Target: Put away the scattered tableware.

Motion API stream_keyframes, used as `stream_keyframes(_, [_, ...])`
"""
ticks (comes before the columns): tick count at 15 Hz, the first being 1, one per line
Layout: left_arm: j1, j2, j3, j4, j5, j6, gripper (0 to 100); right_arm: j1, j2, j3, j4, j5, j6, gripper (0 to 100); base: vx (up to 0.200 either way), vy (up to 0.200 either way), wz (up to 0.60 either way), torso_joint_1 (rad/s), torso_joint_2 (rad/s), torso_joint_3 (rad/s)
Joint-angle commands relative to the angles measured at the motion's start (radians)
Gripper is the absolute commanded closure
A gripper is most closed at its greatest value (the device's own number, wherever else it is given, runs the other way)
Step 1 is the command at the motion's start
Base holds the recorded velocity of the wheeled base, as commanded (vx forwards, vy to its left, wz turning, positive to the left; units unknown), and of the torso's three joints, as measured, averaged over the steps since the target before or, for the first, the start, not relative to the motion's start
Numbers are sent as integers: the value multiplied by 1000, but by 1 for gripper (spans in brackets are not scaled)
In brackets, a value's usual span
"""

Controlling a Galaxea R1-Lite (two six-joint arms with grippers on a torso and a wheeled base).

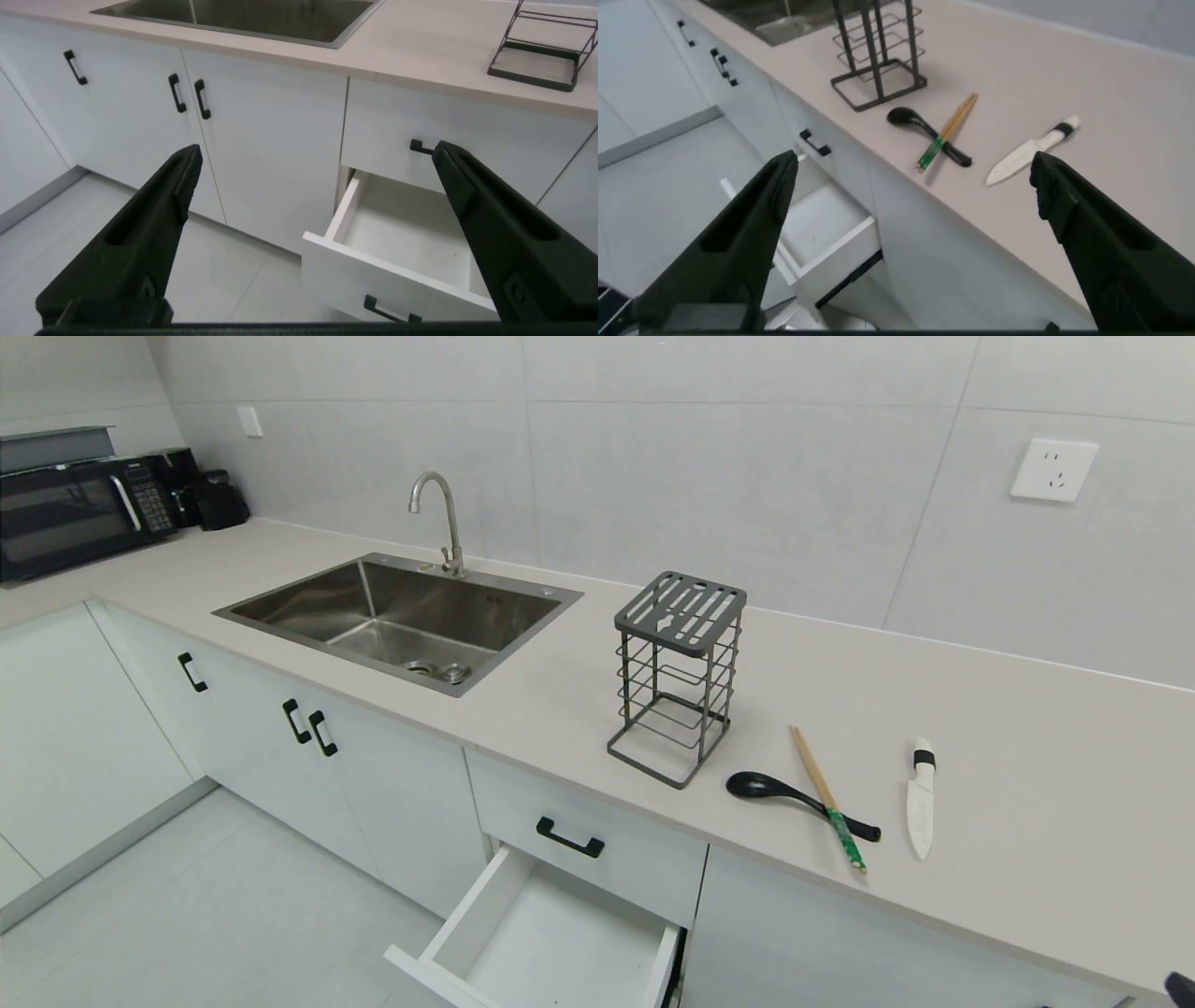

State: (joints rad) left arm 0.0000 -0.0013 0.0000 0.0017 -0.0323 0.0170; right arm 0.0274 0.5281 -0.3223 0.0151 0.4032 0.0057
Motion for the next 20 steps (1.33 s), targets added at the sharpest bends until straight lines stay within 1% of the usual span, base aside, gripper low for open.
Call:
stream_keyframes(1, [0, 1, 0, 0, 0, 0, 0, 35, 151, -41, -1, 3, 7, 0, 0, 0, 0, 0, 0, 0])
stream_keyframes(2, [0, 1, 0, 0, 0, 0, 0, 39, 280, -95, -3, 6, 7, 0, 0, 0, 0, 0, 0, 0])
stream_keyframes(3, [0, 1, 0, 0, 0, 0, 0, 45, 323, -101, -4, 6, -1, 0, 0, 0, 0, 0, 0, 0])
stream_keyframes(5, [0, 1, 0, 0, 0, 0, 0, 104, 411, -112, -4, -1, 8, 0, 0, 0, 0, 0, 0, 0])
stream_keyframes(10, [0, 1, 0, 0, 0, 0, 0, 109, 593, -109, 3, -3, 13, 0, 0, 0, 0, 0, 0, 0])
stream_keyframes(12, [0, 1, 0, 0, 0, 0, 0, 112, 658, -115, -4, -34, 40, 0, 0, 0, 0, 0, 0, 0])
stream_keyframes(15, [0, 1, 0, 0, 0, 0, 0, 183, 748, -158, -6, -106, 45, 0, 0, 0, 0, 0, 0, 0])
stream_keyframes(16, [0, 1, 0, 0, 0, 0, 0, 223, 779, -179, -6, -119, 53, 0, 0, 0, 0, 0, 0, 0])
stream_keyframes(17, [0, 1, 0, 0, 0, 0, 0, 272, 823, -201, -6, -126, 83, 0, 0, 0, 0, 0, 0, 0])
stream_keyframes(18, [0, 1, 0, 0, 0, 0, 0, 293, 851, -213, -6, -139, 105, 0, 0, 0, 0, 0, 0, 0])
stream_keyframes(19, [0, 1, 0, 0, 0, 0, 0, 336, 908, -245, -9, -205, 148, 0, 0, 0, 0, 0, 0, 0])
stream_keyframes(20, [0, 1, 0, 0, 0, 0, 0, 350, 935, -256, -21, -230, 171, 0, 0, 0, 0, 0, 0, 0])
